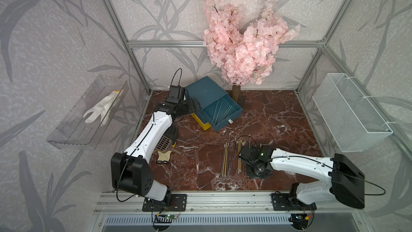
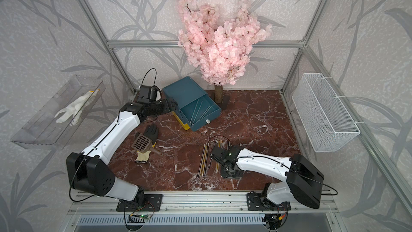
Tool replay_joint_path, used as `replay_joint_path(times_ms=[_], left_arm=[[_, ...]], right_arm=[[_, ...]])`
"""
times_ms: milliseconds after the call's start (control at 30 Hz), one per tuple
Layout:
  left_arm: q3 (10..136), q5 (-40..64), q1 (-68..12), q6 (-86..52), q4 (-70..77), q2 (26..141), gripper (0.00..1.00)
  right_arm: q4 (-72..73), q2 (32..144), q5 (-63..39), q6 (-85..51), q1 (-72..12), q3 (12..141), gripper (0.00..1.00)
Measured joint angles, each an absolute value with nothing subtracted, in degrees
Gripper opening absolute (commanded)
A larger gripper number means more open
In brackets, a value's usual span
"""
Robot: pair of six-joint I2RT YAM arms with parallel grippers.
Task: Please place the pencils in the drawer according to their color
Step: Pick up the pencil from the center of the board.
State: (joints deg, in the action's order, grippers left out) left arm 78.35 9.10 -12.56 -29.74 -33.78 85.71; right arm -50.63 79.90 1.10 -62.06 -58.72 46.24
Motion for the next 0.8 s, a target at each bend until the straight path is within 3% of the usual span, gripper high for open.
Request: replay_joint_path(times_ms=[800], left_arm=[[77.5,9.4,-12.6,-29.8,-32.3,85.7,1.00]], right_arm=[[-47.7,91.2,1.5,-58.6,-57.3,49.0,0.26]])
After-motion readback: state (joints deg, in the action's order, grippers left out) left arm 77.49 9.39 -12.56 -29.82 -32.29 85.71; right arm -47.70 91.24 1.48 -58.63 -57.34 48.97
